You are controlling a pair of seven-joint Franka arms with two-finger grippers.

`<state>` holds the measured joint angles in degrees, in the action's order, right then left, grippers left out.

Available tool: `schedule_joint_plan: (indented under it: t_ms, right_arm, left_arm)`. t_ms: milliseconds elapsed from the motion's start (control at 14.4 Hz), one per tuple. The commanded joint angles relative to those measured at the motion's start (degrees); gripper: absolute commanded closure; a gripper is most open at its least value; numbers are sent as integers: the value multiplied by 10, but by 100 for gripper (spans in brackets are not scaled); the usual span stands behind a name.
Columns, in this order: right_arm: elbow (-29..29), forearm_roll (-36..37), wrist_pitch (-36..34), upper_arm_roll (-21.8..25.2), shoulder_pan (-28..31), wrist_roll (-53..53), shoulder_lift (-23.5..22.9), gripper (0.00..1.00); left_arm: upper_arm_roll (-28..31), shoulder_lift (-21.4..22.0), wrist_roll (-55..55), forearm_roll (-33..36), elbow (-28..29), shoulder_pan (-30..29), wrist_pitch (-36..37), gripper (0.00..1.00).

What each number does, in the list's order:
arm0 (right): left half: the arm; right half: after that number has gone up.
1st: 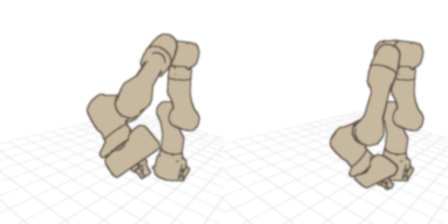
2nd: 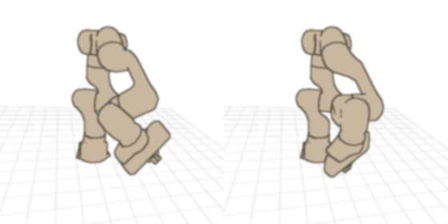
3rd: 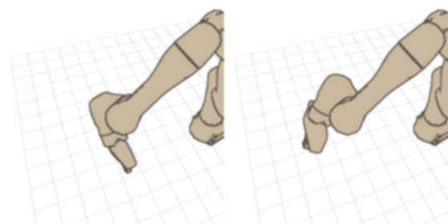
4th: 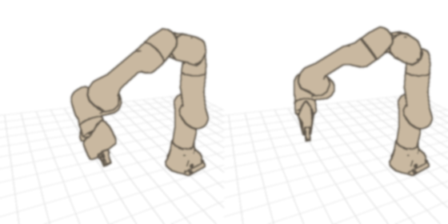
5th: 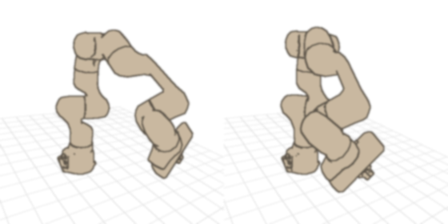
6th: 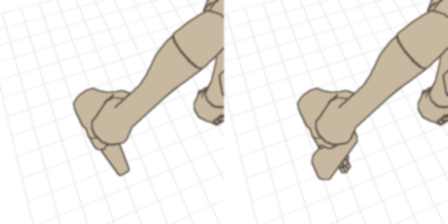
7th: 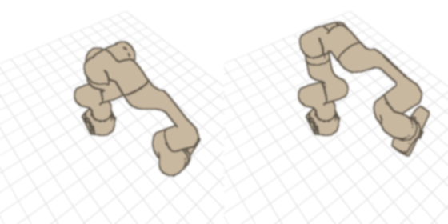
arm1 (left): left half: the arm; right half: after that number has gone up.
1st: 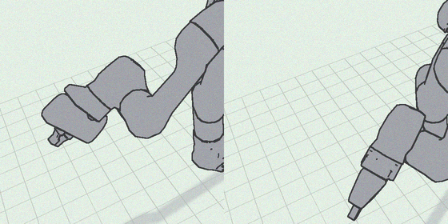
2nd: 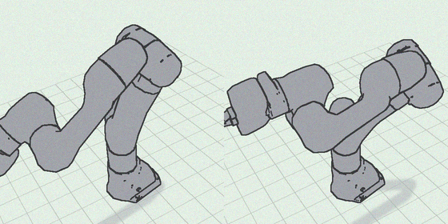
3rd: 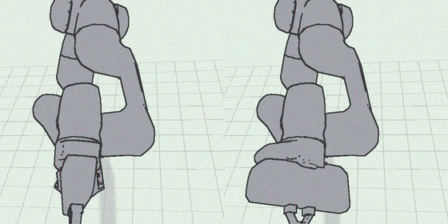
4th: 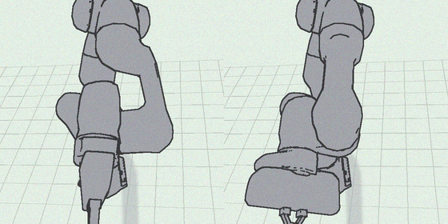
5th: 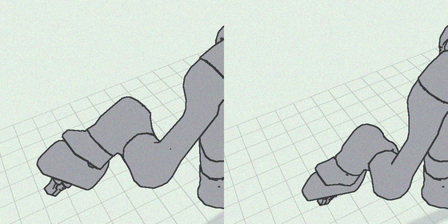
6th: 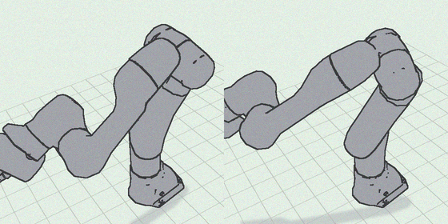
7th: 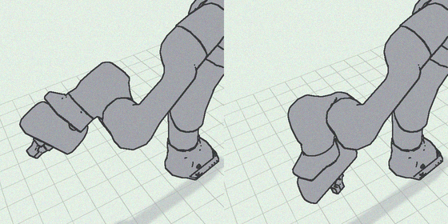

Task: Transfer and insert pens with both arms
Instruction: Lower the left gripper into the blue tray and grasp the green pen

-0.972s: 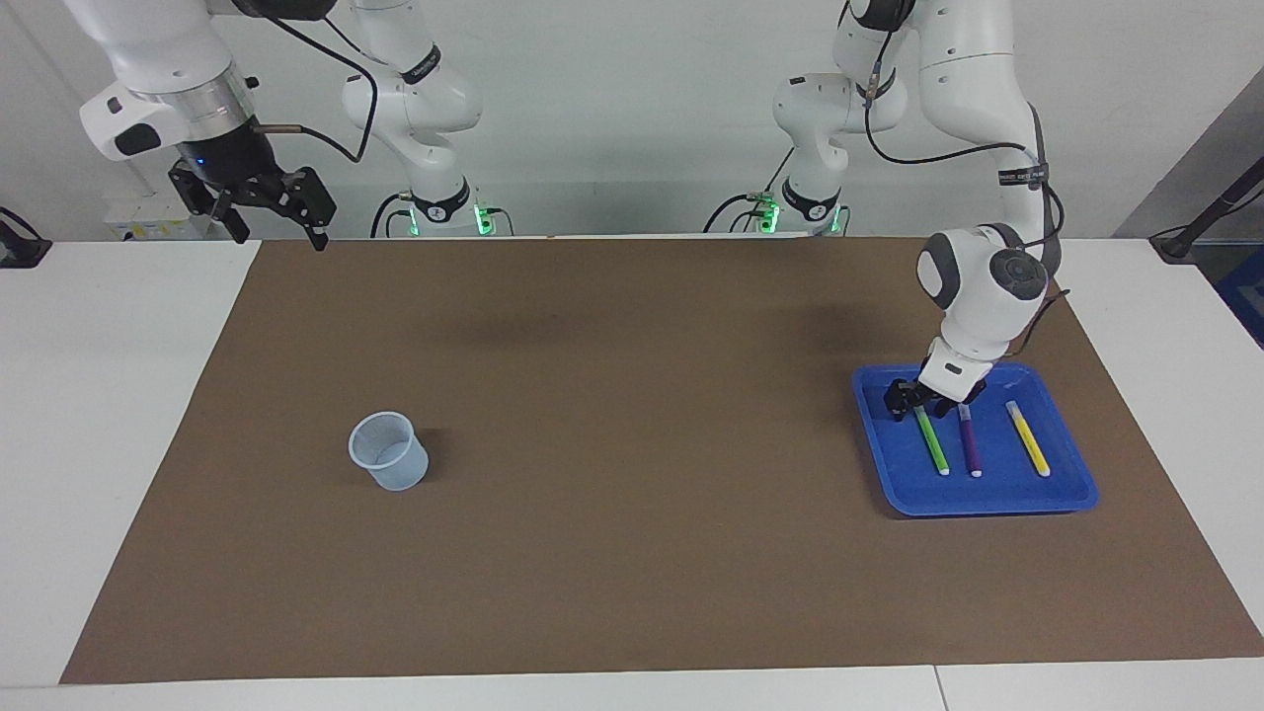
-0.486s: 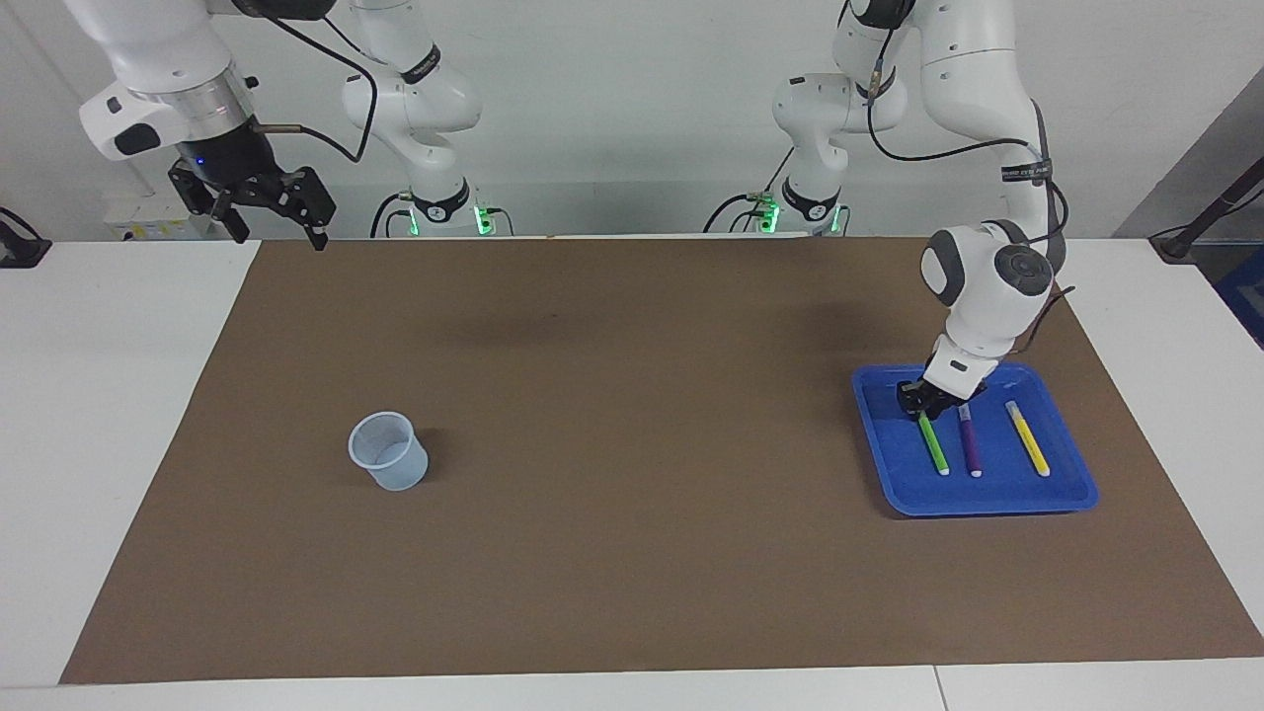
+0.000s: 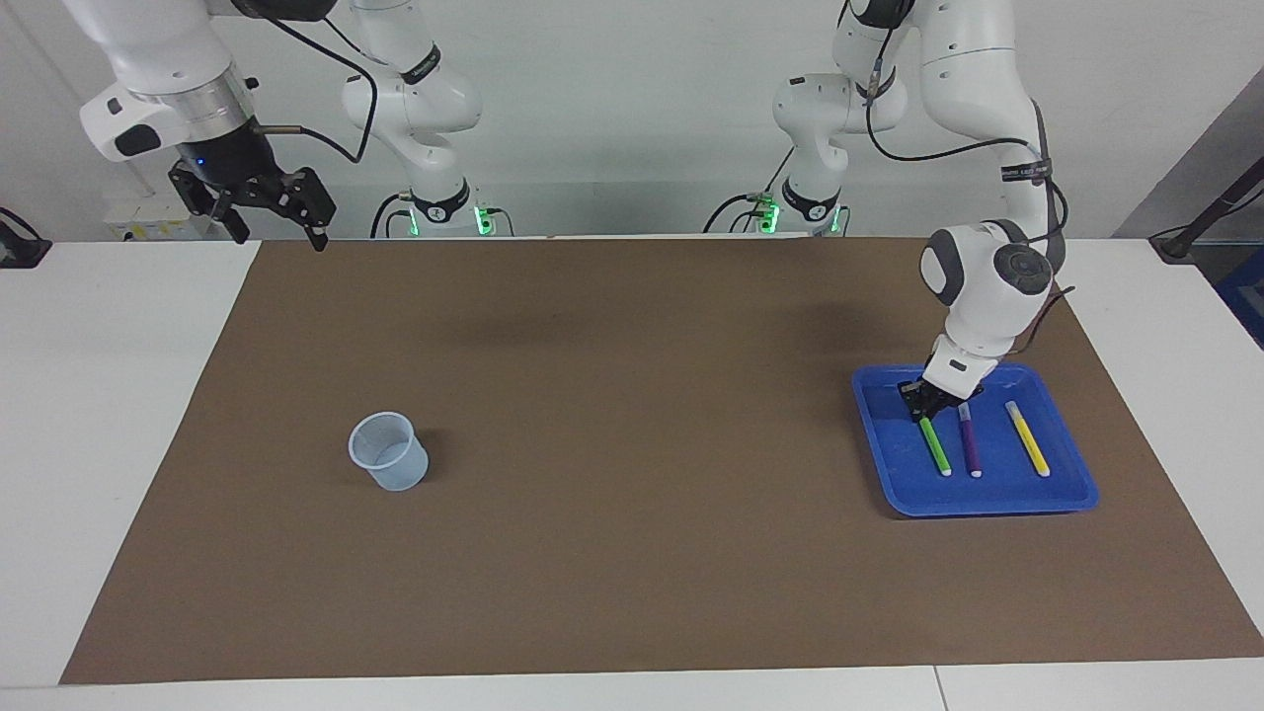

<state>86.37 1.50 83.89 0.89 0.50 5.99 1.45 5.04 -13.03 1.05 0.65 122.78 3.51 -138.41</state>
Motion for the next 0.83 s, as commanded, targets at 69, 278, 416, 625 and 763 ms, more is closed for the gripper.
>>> schedule_joint_plan:
  t_ms: [69, 278, 416, 625, 763]
  right_arm:
    - [21, 0, 17, 1, 5, -12, 15, 0]
    - [21, 0, 17, 1, 5, -10, 15, 0]
    - [21, -6, 18, 2, 6, -9, 15, 0]
    - [40, -47, 47, 3, 18, -16, 19, 0]
    - [56, -88, 79, 3, 26, -15, 19, 0]
  left_arm:
    - [-6, 12, 1, -10, -29, 7, 69, 100]
    - [-7, 33, -2, -27, -62, 11, 144, 100]
    - [-7, 45, -3, -58, -82, 12, 180, 100]
    - [-8, 61, -37, -70, -103, 22, 226, 100]
    - [-15, 71, -75, -81, -111, 35, 243, 100]
